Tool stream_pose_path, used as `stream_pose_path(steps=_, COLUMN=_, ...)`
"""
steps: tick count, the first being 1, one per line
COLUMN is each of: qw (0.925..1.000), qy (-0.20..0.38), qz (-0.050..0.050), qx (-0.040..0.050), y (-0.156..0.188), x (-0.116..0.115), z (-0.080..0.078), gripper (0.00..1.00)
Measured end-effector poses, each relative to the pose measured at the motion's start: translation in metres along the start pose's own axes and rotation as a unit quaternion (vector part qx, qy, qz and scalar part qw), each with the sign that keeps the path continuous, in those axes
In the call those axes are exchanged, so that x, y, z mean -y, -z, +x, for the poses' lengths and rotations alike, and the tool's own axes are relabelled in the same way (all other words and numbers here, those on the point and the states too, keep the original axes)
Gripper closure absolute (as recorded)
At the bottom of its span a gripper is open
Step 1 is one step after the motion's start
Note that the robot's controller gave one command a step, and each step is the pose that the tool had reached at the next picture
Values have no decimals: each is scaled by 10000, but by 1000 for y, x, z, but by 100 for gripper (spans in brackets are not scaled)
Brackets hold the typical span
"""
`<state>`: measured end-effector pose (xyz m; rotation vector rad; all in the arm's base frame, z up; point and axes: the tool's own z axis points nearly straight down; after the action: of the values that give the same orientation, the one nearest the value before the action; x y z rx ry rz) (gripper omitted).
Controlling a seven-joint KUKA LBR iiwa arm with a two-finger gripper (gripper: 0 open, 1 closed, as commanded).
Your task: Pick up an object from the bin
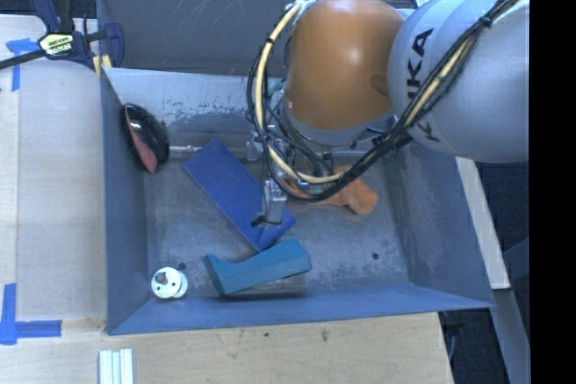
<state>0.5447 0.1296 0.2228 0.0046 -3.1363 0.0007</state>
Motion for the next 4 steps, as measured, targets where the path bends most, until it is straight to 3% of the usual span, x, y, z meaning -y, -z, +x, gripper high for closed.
stream_pose_path(steps=1, qw=10000, qy=-14, qz=-7, qx=41, y=5, x=1, z=-1, gripper=0)
stream_pose_path(steps=2, qw=9998, qy=-215, qz=-9, qx=44, y=-23, x=20, z=-27, gripper=0)
stream_pose_path(steps=3, qw=10000, qy=14, qz=-6, qx=46, y=-54, x=56, z=-19, gripper=0)
stream_pose_path(steps=4, qw=10000, qy=-19, qz=-5, qx=36, y=-67, x=79, z=-45, gripper=0)
